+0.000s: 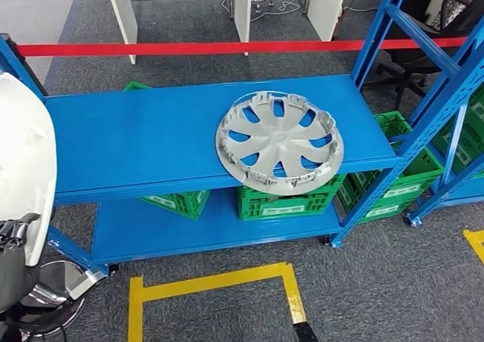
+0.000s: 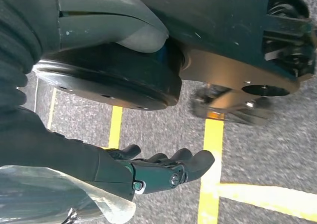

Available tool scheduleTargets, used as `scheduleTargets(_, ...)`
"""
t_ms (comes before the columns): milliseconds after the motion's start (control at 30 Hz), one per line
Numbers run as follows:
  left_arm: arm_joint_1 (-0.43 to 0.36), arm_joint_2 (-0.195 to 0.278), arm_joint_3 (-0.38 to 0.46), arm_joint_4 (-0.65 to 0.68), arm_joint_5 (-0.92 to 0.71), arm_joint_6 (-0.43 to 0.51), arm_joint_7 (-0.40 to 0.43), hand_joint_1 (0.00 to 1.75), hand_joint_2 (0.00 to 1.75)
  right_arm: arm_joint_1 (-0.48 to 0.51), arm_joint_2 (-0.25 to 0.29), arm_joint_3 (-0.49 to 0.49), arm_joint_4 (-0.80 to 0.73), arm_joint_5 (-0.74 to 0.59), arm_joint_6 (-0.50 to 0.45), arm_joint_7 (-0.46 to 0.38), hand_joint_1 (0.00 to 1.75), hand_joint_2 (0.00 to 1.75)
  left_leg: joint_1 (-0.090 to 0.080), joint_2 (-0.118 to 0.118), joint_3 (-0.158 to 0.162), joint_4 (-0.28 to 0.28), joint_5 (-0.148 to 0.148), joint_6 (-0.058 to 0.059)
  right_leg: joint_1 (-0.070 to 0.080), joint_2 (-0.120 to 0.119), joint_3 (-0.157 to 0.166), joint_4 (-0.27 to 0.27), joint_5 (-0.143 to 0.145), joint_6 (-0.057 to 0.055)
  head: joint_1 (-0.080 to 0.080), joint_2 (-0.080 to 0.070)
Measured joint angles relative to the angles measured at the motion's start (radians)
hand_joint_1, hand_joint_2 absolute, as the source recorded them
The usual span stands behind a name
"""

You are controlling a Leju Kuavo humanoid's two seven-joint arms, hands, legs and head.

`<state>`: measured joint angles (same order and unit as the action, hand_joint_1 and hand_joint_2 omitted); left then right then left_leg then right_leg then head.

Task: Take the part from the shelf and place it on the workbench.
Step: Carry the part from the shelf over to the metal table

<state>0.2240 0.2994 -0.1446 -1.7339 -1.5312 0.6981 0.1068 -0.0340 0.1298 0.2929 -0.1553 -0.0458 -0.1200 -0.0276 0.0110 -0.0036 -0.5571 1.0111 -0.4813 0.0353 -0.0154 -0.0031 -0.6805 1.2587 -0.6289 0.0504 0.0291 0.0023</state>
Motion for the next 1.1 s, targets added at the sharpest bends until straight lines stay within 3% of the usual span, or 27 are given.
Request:
scheduleTargets(33, 0.0, -0.002, 0.0, 0.0, 0.0, 0.0, -0.001, 1.75, 1.75, 0.0, 0.0, 0.0, 0.0, 0.0, 0.0, 0.0, 0.0, 1.75, -0.006, 0.0, -0.015, 0.001, 0.011, 0.003, 0.004, 0.0, 0.004, 0.036, -0.003, -0.005, 0.0, 0.0)
scheduleTargets(67, 0.0, -0.003, 0.0, 0.0, 0.0, 0.0, -0.003, 1.75, 1.75, 0.0, 0.0, -0.001, 0.0, 0.0, 0.0, 0.0, 0.0, 1.75, -0.011, 0.0, -0.028, 0.002, 0.021, 0.004, 0.008, 0.0, 0.024, 0.037, 0.015, -0.013, 0.0, 0.0)
scheduleTargets(100, 0.0, -0.004, 0.0, 0.0, 0.0, 0.0, -0.004, 1.75, 1.75, 0.001, 0.0, -0.001, 0.0, 0.0, 0.0, 0.001, 0.0, 1.75, -0.017, -0.001, -0.041, 0.002, 0.031, 0.006, 0.013, 0.001, 0.061, 0.003, 0.043, -0.024, 0.0, 0.0)
scheduleTargets(133, -0.001, -0.005, 0.0, 0.0, 0.0, 0.0, -0.004, 1.75, 1.75, 0.002, 0.0, -0.001, 0.0, 0.0, 0.0, 0.001, 0.0, 1.75, -0.021, -0.001, -0.05, 0.002, 0.041, 0.007, 0.02, 0.002, 0.112, -0.061, 0.068, -0.038, 0.0, 0.0)
scheduleTargets(200, -0.002, -0.008, 0.0, 0.0, 0.0, 0.0, -0.005, 1.75, 1.75, 0.005, 0.0, -0.001, 0.0, 0.001, 0.0, 0.002, 0.0, 1.75, -0.028, -0.002, -0.064, 0.003, 0.059, 0.004, 0.033, 0.004, 0.216, -0.214, 0.075, -0.063, -0.001, 0.0)
scheduleTargets(267, -0.004, -0.011, 0.0, 0.0, 0.0, 0.0, -0.005, 1.75, 1.75, 0.006, 0.001, -0.001, 0.0, 0.001, -0.001, 0.002, 0.0, 1.75, -0.028, 0.0, -0.073, 0.003, 0.079, -0.004, 0.039, 0.004, 0.254, -0.292, 0.059, -0.067, -0.001, 0.0)
scheduleTargets(333, -0.006, -0.014, 0.0, 0.0, -0.001, 0.0, -0.005, 1.75, 1.75, 0.008, 0.004, -0.001, 0.0, 0.001, -0.002, 0.002, 0.0, 1.75, -0.027, 0.0, -0.084, 0.003, 0.086, -0.014, 0.035, 0.0, 0.239, -0.306, 0.073, -0.065, 0.001, 0.0)
scheduleTargets(367, -0.008, -0.016, 0.0, 0.001, -0.002, 0.0, -0.005, 1.75, 1.75, 0.009, 0.006, -0.001, 0.0, 0.001, -0.003, 0.002, 0.0, 1.75, -0.027, 0.0, -0.09, 0.015, 0.066, -0.02, 0.031, -0.003, 0.23, -0.309, 0.084, -0.067, 0.0, 0.0)
scheduleTargets(433, -0.013, -0.022, 0.0, 0.003, -0.002, 0.0, -0.005, 1.75, 1.75, 0.011, 0.008, -0.002, 0.0, 0.001, -0.004, 0.003, 0.0, 1.75, -0.02, 0.0, -0.107, 0.09, -0.024, -0.034, 0.025, -0.009, 0.208, -0.311, 0.108, -0.073, -0.002, 0.0)
scheduleTargets(500, -0.019, -0.03, 0.0, 0.007, -0.002, -0.001, -0.005, 1.75, 1.75, 0.01, 0.01, -0.002, 0.0, 0.002, -0.006, 0.004, 0.0, 1.75, -0.009, 0.0, -0.123, 0.214, -0.108, -0.047, 0.023, -0.014, 0.184, -0.306, 0.129, -0.073, -0.005, 0.0)
scheduleTargets(533, -0.022, -0.034, -0.001, 0.009, -0.002, -0.003, -0.006, 1.75, 1.75, 0.009, 0.01, -0.002, 0.0, 0.002, -0.008, 0.005, 0.0, 1.75, -0.004, 0.0, -0.122, 0.261, -0.116, -0.053, 0.022, -0.016, 0.17, -0.301, 0.139, -0.071, -0.005, 0.0)
scheduleTargets(567, -0.025, -0.038, -0.001, 0.012, -0.002, -0.006, -0.008, 1.75, 1.75, 0.008, 0.011, -0.002, 0.0, 0.003, -0.009, 0.006, 0.0, 1.75, 0.001, 0.001, -0.11, 0.278, -0.101, -0.058, 0.019, -0.017, 0.155, -0.294, 0.149, -0.068, -0.005, 0.0)
scheduleTargets(600, -0.029, -0.041, -0.001, 0.014, -0.002, -0.009, -0.009, 1.75, 1.75, 0.007, 0.011, -0.002, 0.0, 0.003, -0.01, 0.007, 0.0, 1.75, 0.005, 0.001, -0.082, 0.257, -0.072, -0.064, 0.017, -0.018, 0.137, -0.285, 0.156, -0.064, -0.006, 0.0)
scheduleTargets(633, -0.034, -0.045, -0.001, 0.015, -0.002, -0.013, -0.01, 1.75, 1.75, 0.005, 0.012, -0.002, 0.0, 0.003, -0.011, 0.008, 0.0, 1.75, 0.01, 0.001, -0.039, 0.203, -0.045, -0.069, 0.013, -0.018, 0.12, -0.275, 0.162, -0.059, -0.006, 0.0)
scheduleTargets(700, -0.044, -0.051, -0.001, 0.018, -0.002, -0.022, -0.012, 1.75, 1.75, 0.001, 0.012, -0.003, 0.0, 0.004, -0.012, 0.008, 0.0, 1.75, 0.012, 0.0, 0.049, 0.07, -0.041, -0.071, 0.012, -0.017, 0.091, -0.252, 0.171, -0.047, -0.006, 0.0)
scheduleTargets(733, -0.049, -0.054, -0.001, 0.018, -0.002, -0.03, -0.014, 1.75, 1.75, -0.001, 0.012, -0.003, 0.0, 0.004, -0.013, 0.009, 0.0, 1.75, 0.011, -0.002, 0.073, 0.025, -0.054, -0.067, 0.013, -0.016, 0.081, -0.244, 0.177, -0.041, -0.007, 0.0)
scheduleTargets(767, -0.053, -0.057, -0.001, 0.019, -0.002, -0.04, -0.015, 1.75, 1.75, -0.002, 0.013, -0.003, 0.0, 0.004, -0.015, 0.01, 0.0, 1.75, 0.007, -0.003, 0.08, 0.006, -0.065, -0.059, 0.014, -0.015, 0.073, -0.24, 0.185, -0.034, -0.007, 0.0)
scheduleTargets(833, -0.063, -0.066, -0.001, 0.02, -0.002, -0.066, -0.016, 1.75, 1.75, -0.002, 0.013, -0.004, 0.0, 0.004, -0.019, 0.012, 0.0, 1.75, 0.007, -0.002, 0.063, 0.001, -0.058, -0.038, 0.013, -0.012, 0.061, -0.237, 0.195, -0.02, -0.007, 0.0)
scheduleTargets(867, -0.071, -0.072, -0.002, 0.021, -0.002, -0.081, -0.014, 1.75, 1.75, -0.003, 0.013, -0.004, 0.0, 0.004, -0.023, 0.013, 0.0, 1.75, 0.007, 0.0, 0.051, 0.002, -0.049, -0.026, 0.012, -0.009, 0.052, -0.228, 0.179, -0.014, -0.006, 0.0)
scheduleTargets(900, -0.08, -0.079, -0.004, 0.021, -0.002, -0.098, -0.009, 1.75, 1.75, -0.004, 0.013, -0.004, 0.0, 0.004, -0.027, 0.015, 0.0, 1.75, 0.008, 0.002, 0.038, 0.001, -0.037, -0.016, 0.011, -0.005, 0.039, -0.202, 0.146, -0.009, -0.005, 0.0)
scheduleTargets(1000, -0.111, -0.098, -0.019, 0.021, -0.002, -0.146, 0.019, 1.75, 1.75, -0.011, 0.013, -0.005, 0.0, 0.003, -0.039, 0.019, 0.0, 1.75, 0.003, 0.003, -0.009, 0.002, 0.002, -0.001, 0.01, 0.001, -0.01, -0.03, 0.009, -0.001, 0.0, 0.0)
scheduleTargets(1033, -0.118, -0.101, -0.024, 0.022, -0.002, -0.157, 0.028, 1.75, 1.75, -0.013, 0.013, -0.005, 0.0, 0.003, -0.041, 0.02, 0.0, 1.75, 0.001, 0.003, -0.023, 0.003, 0.012, 0.0, 0.011, 0.001, -0.019, 0.019, -0.012, -0.001, 0.001, 0.0)
scheduleTargets(1100, -0.125, -0.103, -0.032, 0.022, -0.002, -0.168, 0.037, 1.75, 1.75, -0.014, 0.013, -0.004, 0.0, 0.002, -0.043, 0.02, 0.0, 1.75, -0.001, 0.003, -0.036, 0.003, 0.022, 0.001, 0.011, 0.001, -0.023, 0.06, -0.021, -0.002, 0.001, 0.0)
